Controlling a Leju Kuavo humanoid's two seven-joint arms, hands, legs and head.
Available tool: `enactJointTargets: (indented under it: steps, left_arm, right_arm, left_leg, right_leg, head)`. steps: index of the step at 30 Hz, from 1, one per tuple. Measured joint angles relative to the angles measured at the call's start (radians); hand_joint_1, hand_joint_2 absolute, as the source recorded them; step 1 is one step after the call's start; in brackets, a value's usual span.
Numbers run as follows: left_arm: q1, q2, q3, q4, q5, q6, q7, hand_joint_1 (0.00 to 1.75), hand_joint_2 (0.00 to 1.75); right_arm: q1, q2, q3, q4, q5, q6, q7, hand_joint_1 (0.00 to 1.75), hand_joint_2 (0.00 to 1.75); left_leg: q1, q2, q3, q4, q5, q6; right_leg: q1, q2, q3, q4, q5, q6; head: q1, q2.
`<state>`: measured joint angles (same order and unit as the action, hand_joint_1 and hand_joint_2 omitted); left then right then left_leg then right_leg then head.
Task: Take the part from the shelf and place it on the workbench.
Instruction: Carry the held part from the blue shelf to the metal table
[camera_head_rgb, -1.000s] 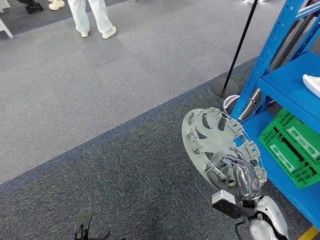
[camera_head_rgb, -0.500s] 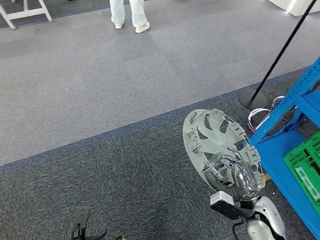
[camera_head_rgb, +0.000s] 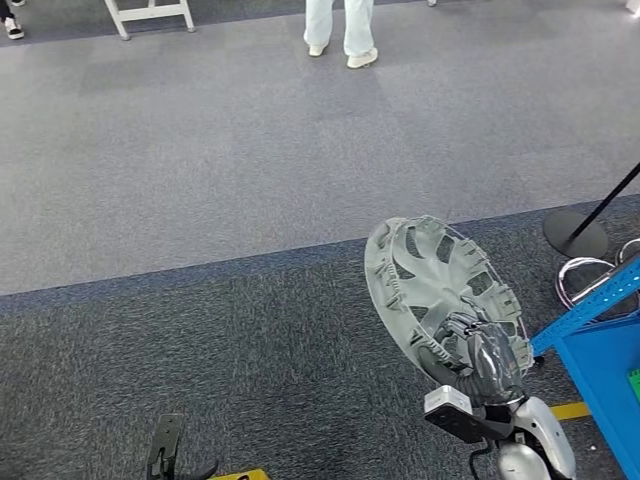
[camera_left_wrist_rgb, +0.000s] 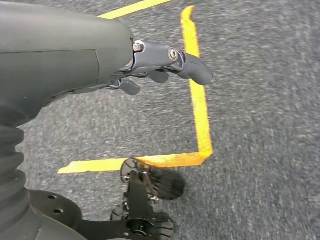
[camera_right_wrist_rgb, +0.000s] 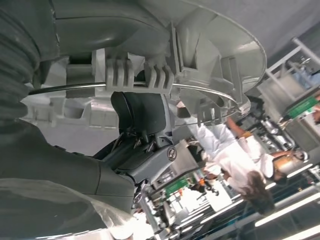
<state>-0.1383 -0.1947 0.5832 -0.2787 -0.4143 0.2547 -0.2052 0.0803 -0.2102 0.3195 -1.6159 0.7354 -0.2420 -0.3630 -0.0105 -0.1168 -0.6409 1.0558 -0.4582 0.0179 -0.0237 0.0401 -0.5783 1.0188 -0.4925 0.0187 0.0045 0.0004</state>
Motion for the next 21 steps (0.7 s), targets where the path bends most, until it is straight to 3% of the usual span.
enactJointTargets:
  steps: [2,3,5,6,8,10,11,12,14,16,18,20,21]
  left_arm:
    - [-0.002,0.0,0.0,0.0,-0.002,0.0,0.0,0.0,1.75]
    - [-0.003,0.0,-0.001,0.001,-0.002,-0.001,0.0,0.0,1.75]
    - [-0.001,0.0,-0.001,0.001,-0.003,-0.001,0.0,0.0,1.75]
    - [0.001,0.0,-0.001,0.002,-0.003,-0.001,0.0,0.0,1.75]
    - [0.003,0.001,-0.001,0.003,-0.004,-0.001,0.0,0.0,1.75]
    - [-0.001,0.001,-0.001,0.003,-0.005,-0.001,0.0,0.0,1.75]
    - [-0.002,0.0,-0.001,0.003,-0.005,-0.001,0.0,0.0,1.75]
    - [-0.003,0.0,-0.001,0.003,-0.006,-0.001,0.0,0.0,1.75]
    - [-0.001,0.001,-0.001,0.004,-0.006,-0.001,0.001,0.0,1.75]
    - [-0.003,0.001,-0.001,0.004,-0.006,-0.001,0.002,0.0,1.75]
    - [-0.007,0.001,-0.001,0.004,-0.006,-0.002,0.004,0.0,1.75]
    - [-0.007,0.001,-0.001,0.004,-0.005,-0.004,0.007,0.0,1.75]
    - [-0.007,0.001,-0.001,0.004,-0.005,-0.005,0.008,0.0,1.75]
  right_arm:
    - [0.003,0.0,0.0,-0.002,0.002,-0.003,0.0,1.75,1.75]
    - [0.005,0.0,0.0,-0.003,0.003,-0.004,0.0,1.75,1.75]
    - [0.008,0.0,0.0,-0.003,0.004,-0.005,0.002,1.75,1.75]
    - [0.009,0.0,-0.001,-0.003,0.004,-0.006,0.002,1.75,1.75]
    - [0.01,0.0,0.0,-0.003,0.004,-0.006,0.003,1.75,1.75]
    - [0.01,0.0,-0.001,-0.003,0.004,-0.006,0.003,1.75,1.75]
    - [0.01,-0.001,-0.001,-0.003,0.004,-0.006,0.002,1.75,1.75]
    - [0.009,-0.001,-0.001,-0.003,0.004,-0.007,0.002,1.75,1.75]
    - [0.008,-0.001,0.001,-0.004,0.004,-0.007,0.002,1.75,1.75]
    - [0.008,-0.001,0.003,-0.006,0.005,-0.008,0.001,1.75,1.75]
    - [0.009,-0.002,0.004,-0.008,0.005,-0.01,0.001,1.75,1.75]
    - [0.01,-0.003,0.004,-0.008,0.004,-0.01,0.002,1.75,1.75]
    - [0.01,-0.003,0.004,-0.008,0.004,-0.01,0.002,1.75,1.75]
  left_leg:
    - [-0.001,0.069,-0.038,0.086,-0.049,-0.01]
    - [0.002,0.09,-0.069,0.152,-0.078,-0.016]
    - [0.012,0.104,-0.114,0.246,-0.105,-0.025]
    - [0.016,0.108,-0.114,0.245,-0.093,-0.028]
    - [0.021,0.13,-0.06,0.137,-0.029,-0.031]
    - [0.012,0.173,-0.001,0.021,0.009,-0.023]
    - [0.007,0.185,0.012,-0.008,0.012,-0.017]
    - [0.002,0.185,0.014,-0.014,0.006,-0.01]
    - [0.002,0.16,0.014,-0.02,0.008,0.006]
    - [0.006,0.135,0.018,-0.028,0.013,0.02]
    - [0.008,0.109,0.02,-0.029,0.013,0.028]
    - [0.005,0.08,0.021,-0.029,0.012,0.031]
    - [0.004,0.065,0.022,-0.028,0.012,0.032]
  right_leg:
    - [0.001,-0.031,0.01,-0.006,-0.001,-0.01]
    - [0.002,-0.047,0.013,-0.006,-0.004,-0.014]
    - [0.003,-0.078,0.017,-0.006,-0.009,-0.015]
    - [0.003,-0.092,0.02,-0.006,-0.012,-0.014]
    - [0.002,-0.116,0.028,-0.006,-0.018,-0.009]
    - [0.006,-0.138,0.036,-0.005,-0.027,0.002]
    - [0.009,-0.148,0.04,-0.005,-0.031,0.008]
    - [0.011,-0.159,0.042,-0.006,-0.033,0.014]
    - [0.007,-0.17,0.049,-0.009,-0.04,0.026]
    - [0.001,-0.124,0.032,0.031,-0.07,0.033]
    - [0.0,-0.063,-0.033,0.154,-0.128,0.034]
    - [0.002,-0.045,-0.105,0.27,-0.157,0.033]
    - [0.002,-0.042,-0.121,0.279,-0.141,0.032]
  head:
    - [-0.004,0.0]
    - [-0.006,0.0]
    - [-0.007,0.0]
    - [-0.007,0.0]
    - [-0.007,0.0]
    - [-0.007,0.0]
    - [-0.006,0.0]
    - [-0.005,0.0]
    - [-0.005,0.0]
    - [0.0,0.0]
    - [0.008,0.0]
    - [0.01,0.0]
    - [0.01,0.0]
